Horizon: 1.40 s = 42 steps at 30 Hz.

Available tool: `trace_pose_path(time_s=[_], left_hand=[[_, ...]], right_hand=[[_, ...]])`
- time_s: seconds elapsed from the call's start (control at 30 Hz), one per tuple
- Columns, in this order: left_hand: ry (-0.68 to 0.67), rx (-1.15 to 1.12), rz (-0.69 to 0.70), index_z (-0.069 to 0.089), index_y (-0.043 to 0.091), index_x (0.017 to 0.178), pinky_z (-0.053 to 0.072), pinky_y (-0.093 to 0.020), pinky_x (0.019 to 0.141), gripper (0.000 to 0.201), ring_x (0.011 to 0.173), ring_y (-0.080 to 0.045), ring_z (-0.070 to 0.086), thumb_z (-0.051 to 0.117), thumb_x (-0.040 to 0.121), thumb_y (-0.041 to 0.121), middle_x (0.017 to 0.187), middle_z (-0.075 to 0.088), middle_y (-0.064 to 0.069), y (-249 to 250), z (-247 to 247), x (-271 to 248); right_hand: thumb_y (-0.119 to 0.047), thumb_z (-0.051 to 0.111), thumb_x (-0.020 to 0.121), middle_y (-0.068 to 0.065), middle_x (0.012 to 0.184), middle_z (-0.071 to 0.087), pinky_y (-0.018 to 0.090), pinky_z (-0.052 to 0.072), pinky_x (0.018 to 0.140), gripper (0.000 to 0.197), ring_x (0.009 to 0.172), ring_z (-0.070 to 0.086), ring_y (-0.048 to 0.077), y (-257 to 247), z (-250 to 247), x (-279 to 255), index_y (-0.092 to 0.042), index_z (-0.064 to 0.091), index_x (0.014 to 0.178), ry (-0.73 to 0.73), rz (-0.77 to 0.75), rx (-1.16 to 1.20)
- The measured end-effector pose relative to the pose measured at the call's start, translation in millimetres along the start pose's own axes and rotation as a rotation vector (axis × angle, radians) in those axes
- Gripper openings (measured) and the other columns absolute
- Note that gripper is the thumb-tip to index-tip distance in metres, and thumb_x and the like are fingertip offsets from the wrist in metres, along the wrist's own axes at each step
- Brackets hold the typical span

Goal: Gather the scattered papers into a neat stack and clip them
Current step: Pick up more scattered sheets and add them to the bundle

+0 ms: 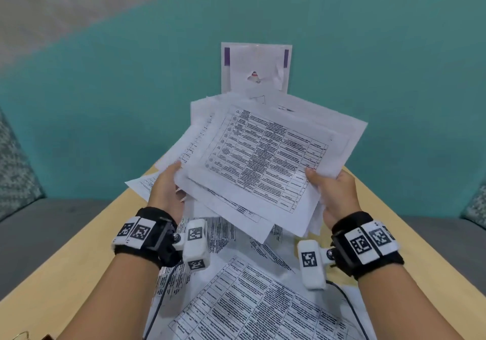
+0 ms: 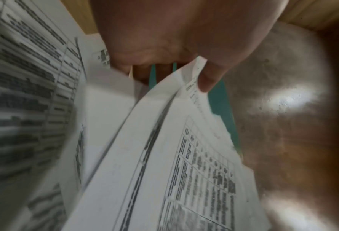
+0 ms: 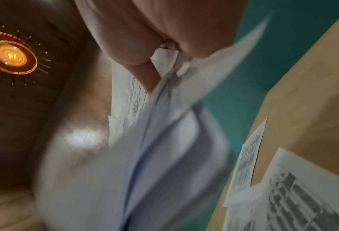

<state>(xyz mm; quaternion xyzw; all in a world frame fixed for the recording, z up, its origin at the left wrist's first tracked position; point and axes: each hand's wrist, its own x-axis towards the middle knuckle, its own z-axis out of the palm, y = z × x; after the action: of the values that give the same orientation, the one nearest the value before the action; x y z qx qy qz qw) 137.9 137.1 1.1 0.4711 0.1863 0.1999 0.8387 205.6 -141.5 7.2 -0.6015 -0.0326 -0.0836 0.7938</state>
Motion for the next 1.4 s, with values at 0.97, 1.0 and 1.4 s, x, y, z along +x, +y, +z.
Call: trace_pose_path(time_s=[0.97, 1.0, 1.4], left_hand=[[-0.292, 0.537, 0.012, 0.062, 0.005, 0.088, 0.063, -0.039, 0.061, 0.015, 0.056, -0.025, 0.068, 0.057, 0.088, -0.009, 0.075, 0.070, -0.013, 3.4, 23.2, -12.9], [-0.293, 0.529, 0.007, 0.059, 0.006, 0.084, 0.063, -0.039, 0.061, 0.014, 0.057, -0.026, 0.067, 0.056, 0.088, -0.007, 0.074, 0.068, -0.013, 3.9, 22.4, -12.9], [-0.305, 0.278, -0.093, 0.064, 0.004, 0.130, 0.056, -0.054, 0.097, 0.033, 0.110, -0.036, 0.072, 0.056, 0.097, 0.003, 0.120, 0.075, -0.015, -7.9, 27.0, -9.6]], right_hand=[[-0.006, 0.070, 0.091, 0.010, 0.107, 0.071, 0.053, 0.057, 0.089, 0.014, 0.095, 0.070, 0.031, 1.4, 6.7, -8.4, -0.015, 0.061, 0.095, 0.276, 0.223, 0.259], [-0.006, 0.071, 0.091, 0.011, 0.108, 0.071, 0.054, 0.057, 0.090, 0.014, 0.097, 0.070, 0.031, -0.4, 7.1, -9.6, -0.014, 0.062, 0.098, 0.277, 0.221, 0.260], [-0.006, 0.069, 0.093, 0.011, 0.106, 0.071, 0.036, 0.060, 0.049, 0.030, 0.085, 0.071, 0.028, -3.4, 13.1, -15.6, -0.006, 0.060, 0.122, 0.235, 0.278, 0.308]])
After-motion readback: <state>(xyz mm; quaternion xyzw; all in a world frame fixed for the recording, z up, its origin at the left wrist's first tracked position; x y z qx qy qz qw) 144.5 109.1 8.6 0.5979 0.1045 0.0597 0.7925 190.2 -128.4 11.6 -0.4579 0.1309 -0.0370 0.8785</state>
